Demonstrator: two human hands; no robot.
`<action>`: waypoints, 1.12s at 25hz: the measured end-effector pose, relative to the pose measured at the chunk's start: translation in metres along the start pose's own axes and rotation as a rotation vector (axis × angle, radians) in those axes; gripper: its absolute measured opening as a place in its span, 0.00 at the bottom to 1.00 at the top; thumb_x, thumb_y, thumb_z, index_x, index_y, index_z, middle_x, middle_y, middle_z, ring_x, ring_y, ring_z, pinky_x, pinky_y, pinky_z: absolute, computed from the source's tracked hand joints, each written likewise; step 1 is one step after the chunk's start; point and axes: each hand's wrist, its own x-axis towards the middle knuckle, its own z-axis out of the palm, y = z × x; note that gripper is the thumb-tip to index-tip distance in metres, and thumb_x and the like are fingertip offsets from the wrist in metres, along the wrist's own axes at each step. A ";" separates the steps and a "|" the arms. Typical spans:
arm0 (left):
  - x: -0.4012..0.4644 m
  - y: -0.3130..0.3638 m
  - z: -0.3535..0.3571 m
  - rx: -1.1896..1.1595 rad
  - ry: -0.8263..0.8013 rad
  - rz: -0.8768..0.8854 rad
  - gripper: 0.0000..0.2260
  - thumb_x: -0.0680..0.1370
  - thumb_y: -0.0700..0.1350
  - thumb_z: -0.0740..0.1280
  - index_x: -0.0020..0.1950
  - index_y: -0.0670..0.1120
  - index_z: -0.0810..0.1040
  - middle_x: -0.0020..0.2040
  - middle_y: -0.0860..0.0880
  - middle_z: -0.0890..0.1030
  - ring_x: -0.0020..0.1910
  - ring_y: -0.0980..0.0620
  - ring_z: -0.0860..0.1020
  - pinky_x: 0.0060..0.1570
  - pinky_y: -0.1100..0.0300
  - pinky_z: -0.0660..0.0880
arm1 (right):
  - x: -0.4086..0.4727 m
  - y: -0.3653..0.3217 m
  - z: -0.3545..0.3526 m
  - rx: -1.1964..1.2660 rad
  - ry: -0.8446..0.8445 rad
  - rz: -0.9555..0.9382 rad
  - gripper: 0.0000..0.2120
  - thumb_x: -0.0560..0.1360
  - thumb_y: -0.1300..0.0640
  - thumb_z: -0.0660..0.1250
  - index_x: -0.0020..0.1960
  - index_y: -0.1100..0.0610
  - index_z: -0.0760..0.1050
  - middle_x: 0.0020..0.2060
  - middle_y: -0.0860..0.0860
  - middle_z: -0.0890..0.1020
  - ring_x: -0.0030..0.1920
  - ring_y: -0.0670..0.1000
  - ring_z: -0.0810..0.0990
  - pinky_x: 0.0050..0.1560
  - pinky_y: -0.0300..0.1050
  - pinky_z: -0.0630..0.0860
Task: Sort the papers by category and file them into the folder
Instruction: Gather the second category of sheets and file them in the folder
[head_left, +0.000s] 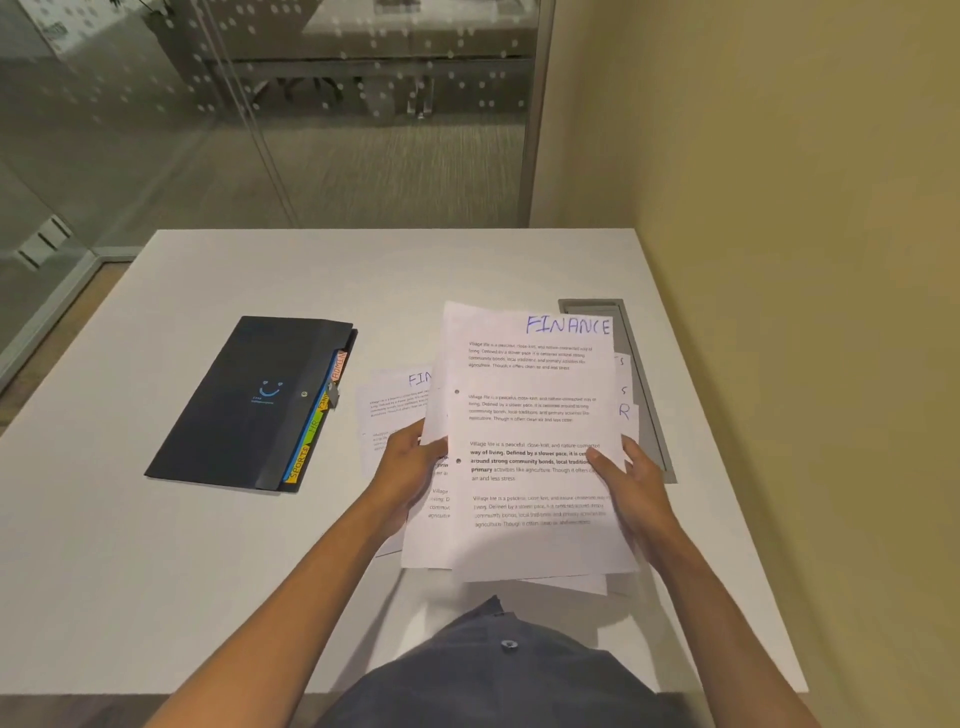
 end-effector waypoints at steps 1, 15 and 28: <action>0.000 -0.001 0.003 0.007 0.019 0.011 0.09 0.79 0.39 0.63 0.55 0.46 0.81 0.50 0.47 0.85 0.49 0.46 0.84 0.46 0.55 0.81 | 0.001 0.001 0.004 0.018 0.003 0.009 0.16 0.78 0.63 0.67 0.65 0.55 0.73 0.55 0.51 0.83 0.47 0.45 0.86 0.39 0.36 0.80; 0.002 -0.028 -0.021 0.093 0.125 0.008 0.11 0.79 0.37 0.64 0.59 0.47 0.76 0.50 0.50 0.83 0.49 0.49 0.82 0.44 0.58 0.81 | 0.002 0.028 0.047 0.061 0.003 0.144 0.18 0.70 0.69 0.74 0.57 0.56 0.78 0.53 0.55 0.85 0.51 0.58 0.85 0.51 0.52 0.82; -0.004 -0.039 -0.071 -0.008 0.298 -0.057 0.11 0.78 0.37 0.66 0.60 0.42 0.77 0.53 0.45 0.83 0.51 0.43 0.82 0.55 0.44 0.77 | 0.046 0.085 0.051 -1.247 0.270 0.016 0.33 0.76 0.36 0.61 0.69 0.61 0.68 0.65 0.56 0.73 0.64 0.58 0.72 0.62 0.53 0.69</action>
